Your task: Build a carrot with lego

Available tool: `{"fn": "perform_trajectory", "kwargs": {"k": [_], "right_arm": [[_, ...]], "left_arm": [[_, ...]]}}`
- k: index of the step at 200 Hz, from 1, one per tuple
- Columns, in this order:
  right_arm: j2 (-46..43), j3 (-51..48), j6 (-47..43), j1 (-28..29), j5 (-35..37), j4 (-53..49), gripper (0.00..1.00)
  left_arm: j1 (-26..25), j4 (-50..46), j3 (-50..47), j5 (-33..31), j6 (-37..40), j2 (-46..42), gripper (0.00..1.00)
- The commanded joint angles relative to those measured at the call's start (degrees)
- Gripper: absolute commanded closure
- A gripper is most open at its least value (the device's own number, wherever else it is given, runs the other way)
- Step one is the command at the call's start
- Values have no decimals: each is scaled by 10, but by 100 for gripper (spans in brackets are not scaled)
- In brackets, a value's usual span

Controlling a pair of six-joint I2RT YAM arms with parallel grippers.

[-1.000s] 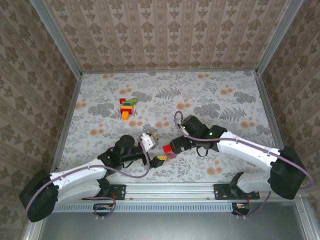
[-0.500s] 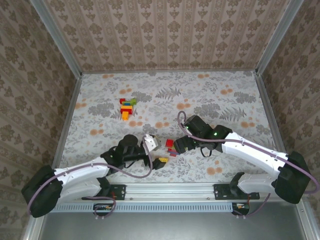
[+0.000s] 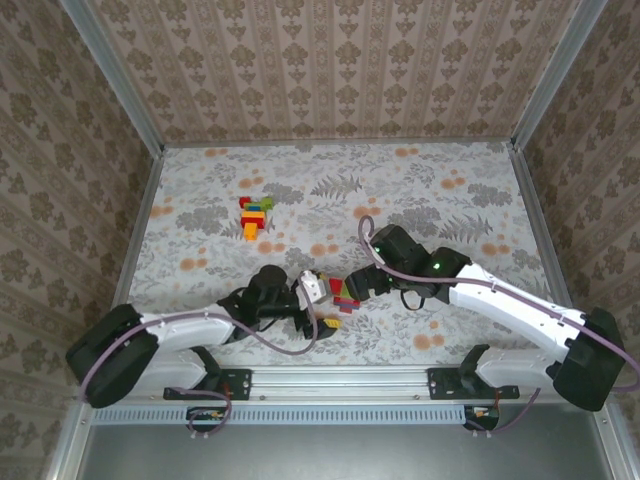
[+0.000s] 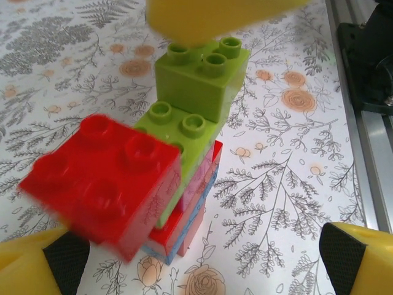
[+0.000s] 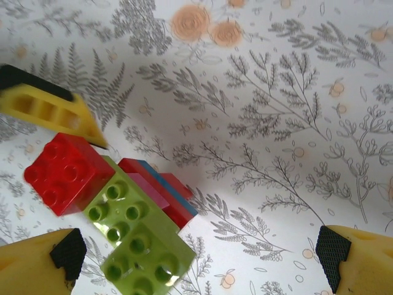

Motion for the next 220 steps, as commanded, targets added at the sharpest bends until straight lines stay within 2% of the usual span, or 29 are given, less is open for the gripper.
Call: {"fn": "perform_trajectory", "kwargs": {"k": [1,36,99,107,133,149,179,220], "right_arm": [[-14,21,-8,-2,4,-13,0],[-17,34,-10,-2,5,-24,0],[-19,48,-12,-2,15,-43,0],[-19,48,-12,-2,17,-45,0],[-20,50,-11,-2,21,-48,0],[-18,53,-12,-2,23,-50,0],[-14,56,-13,-3,25,-51,0],[-23,54,-14,-4,32,-55,0]], "left_arm": [[10,50,21,30,23,33,0],[35,89,28,59,24,63,0],[41,102,70,94,36,138,0],[41,101,73,118,36,145,1],[42,99,78,128,39,164,12],[48,98,79,135,37,170,29],[56,101,79,144,34,171,54],[63,99,85,151,31,178,66]]}}
